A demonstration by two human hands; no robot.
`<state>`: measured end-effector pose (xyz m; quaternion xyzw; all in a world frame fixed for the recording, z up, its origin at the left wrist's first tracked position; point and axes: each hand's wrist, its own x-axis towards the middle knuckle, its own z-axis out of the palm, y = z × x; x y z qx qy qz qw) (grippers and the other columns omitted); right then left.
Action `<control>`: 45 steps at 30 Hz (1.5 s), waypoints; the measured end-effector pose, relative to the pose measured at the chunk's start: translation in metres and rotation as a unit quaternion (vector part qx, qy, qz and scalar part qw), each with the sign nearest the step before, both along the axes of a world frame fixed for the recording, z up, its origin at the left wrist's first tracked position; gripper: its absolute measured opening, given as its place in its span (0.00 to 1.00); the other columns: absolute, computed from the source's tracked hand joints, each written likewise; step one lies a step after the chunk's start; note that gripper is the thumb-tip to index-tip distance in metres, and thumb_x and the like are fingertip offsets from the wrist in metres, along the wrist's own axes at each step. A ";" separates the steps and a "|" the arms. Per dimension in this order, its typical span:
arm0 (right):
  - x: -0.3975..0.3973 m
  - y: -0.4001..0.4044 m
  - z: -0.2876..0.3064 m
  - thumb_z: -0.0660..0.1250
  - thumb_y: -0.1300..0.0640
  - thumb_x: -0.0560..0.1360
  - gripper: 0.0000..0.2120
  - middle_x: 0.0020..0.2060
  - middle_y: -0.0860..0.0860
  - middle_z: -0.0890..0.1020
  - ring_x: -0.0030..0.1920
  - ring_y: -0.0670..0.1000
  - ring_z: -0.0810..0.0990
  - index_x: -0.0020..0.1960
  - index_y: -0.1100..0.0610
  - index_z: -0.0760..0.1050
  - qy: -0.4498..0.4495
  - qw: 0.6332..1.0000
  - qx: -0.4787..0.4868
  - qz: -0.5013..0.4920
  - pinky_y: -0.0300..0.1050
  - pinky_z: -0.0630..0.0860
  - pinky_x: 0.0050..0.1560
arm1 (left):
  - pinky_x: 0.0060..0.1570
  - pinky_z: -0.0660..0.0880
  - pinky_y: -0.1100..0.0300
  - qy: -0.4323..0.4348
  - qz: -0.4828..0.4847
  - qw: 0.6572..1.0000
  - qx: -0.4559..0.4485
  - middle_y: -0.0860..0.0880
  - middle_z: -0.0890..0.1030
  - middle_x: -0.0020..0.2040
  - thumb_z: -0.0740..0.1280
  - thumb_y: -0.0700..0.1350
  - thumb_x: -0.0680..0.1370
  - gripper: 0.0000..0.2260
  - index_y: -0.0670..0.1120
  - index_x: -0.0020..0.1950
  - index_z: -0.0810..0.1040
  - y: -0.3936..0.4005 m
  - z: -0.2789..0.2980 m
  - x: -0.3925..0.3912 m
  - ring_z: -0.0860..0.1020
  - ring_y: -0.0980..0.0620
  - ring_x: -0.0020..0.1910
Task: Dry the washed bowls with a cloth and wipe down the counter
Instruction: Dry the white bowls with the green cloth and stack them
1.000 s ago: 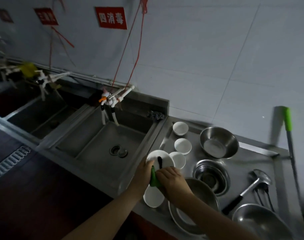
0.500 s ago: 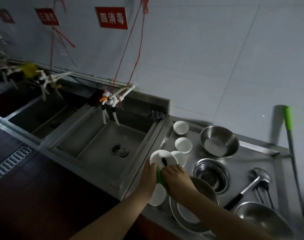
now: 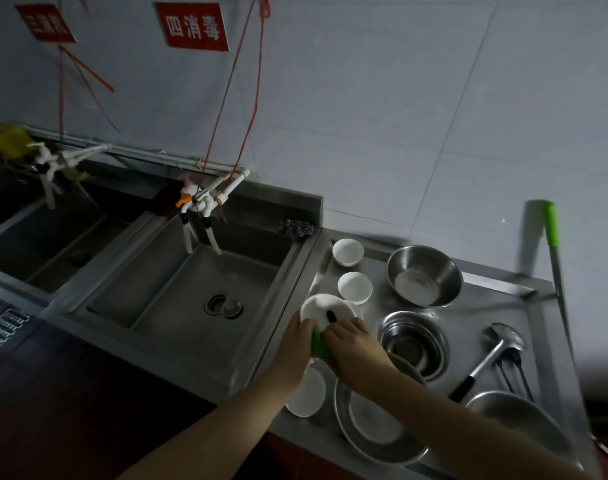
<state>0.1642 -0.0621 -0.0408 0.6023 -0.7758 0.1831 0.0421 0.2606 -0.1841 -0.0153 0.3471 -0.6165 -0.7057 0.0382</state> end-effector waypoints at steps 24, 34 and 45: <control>-0.058 0.040 0.054 0.74 0.54 0.74 0.10 0.44 0.51 0.86 0.47 0.49 0.83 0.54 0.53 0.81 -0.645 0.760 -0.030 -0.073 0.46 0.81 0.48 | 0.61 0.77 0.48 0.043 -0.215 0.974 0.051 0.37 0.82 0.57 0.69 0.53 0.77 0.20 0.37 0.59 0.80 -0.054 0.013 -0.022 0.80 0.41 0.58; -0.068 0.057 0.020 0.74 0.49 0.65 0.33 0.53 0.68 0.80 0.50 0.65 0.78 0.68 0.58 0.74 -0.788 0.549 -0.211 -0.182 0.57 0.74 0.47 | 0.40 0.77 0.56 0.021 -0.072 0.992 0.099 0.42 0.84 0.45 0.66 0.47 0.82 0.09 0.44 0.51 0.83 -0.014 0.015 -0.049 0.81 0.47 0.40; -0.037 0.016 0.022 0.59 0.37 0.80 0.11 0.67 0.42 0.76 0.68 0.44 0.74 0.59 0.28 0.76 -0.533 0.778 -0.254 -0.214 0.54 0.70 0.72 | 0.52 0.80 0.49 -0.031 0.064 0.991 0.110 0.42 0.84 0.52 0.61 0.49 0.82 0.12 0.45 0.54 0.81 0.042 0.029 -0.091 0.82 0.44 0.52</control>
